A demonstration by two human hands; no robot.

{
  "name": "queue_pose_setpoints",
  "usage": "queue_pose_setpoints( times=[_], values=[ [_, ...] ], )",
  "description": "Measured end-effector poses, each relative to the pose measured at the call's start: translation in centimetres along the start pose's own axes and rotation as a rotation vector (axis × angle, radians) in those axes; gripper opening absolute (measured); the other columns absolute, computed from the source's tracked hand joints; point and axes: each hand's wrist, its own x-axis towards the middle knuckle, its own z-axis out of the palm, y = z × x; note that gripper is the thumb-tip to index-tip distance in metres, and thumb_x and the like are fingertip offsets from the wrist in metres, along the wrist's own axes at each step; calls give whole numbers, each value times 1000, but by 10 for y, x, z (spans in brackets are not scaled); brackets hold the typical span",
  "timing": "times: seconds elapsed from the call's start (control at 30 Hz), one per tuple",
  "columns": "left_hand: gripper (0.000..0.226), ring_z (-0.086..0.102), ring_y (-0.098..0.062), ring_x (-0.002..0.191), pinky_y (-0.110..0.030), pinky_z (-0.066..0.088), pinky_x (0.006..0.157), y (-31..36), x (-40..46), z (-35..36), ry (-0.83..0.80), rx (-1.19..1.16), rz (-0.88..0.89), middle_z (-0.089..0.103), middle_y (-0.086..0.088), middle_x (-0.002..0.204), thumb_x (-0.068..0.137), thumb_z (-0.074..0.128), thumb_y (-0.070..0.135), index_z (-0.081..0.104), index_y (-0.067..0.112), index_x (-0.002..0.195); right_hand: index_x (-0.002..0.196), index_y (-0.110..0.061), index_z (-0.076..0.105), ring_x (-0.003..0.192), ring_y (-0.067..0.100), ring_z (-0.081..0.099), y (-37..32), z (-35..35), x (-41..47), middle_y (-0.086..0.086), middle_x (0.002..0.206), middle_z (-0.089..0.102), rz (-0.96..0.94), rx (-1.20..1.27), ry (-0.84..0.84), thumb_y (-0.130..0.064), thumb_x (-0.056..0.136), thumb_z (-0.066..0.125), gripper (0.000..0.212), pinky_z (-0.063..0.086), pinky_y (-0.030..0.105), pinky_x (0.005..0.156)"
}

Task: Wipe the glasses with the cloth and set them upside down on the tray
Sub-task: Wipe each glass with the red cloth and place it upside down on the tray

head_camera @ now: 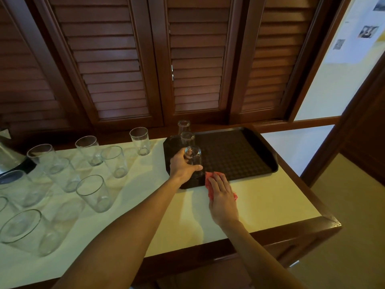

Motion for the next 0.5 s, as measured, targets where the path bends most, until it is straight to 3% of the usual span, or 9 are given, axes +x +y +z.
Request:
queue_pose_setpoints(
  times=[0.13,0.5],
  values=[
    [77,62,-26,128,-39,52,106,1,5,2,-1,24,-35,63,-7,139,76,93,16,56,16,144,152,-16,41,154,23,20,1,3,5,2,159,40,8,-13,0,-19,97,62,59,25,46,124],
    [90,54,-28,138,-39,47,111,-1,0,-6,-38,42,-79,58,-9,147,74,95,26,48,14,150,156,-20,33,156,23,15,-2,1,4,0,162,33,9,-22,-4,-21,98,60,64,22,47,125]
  ],
)
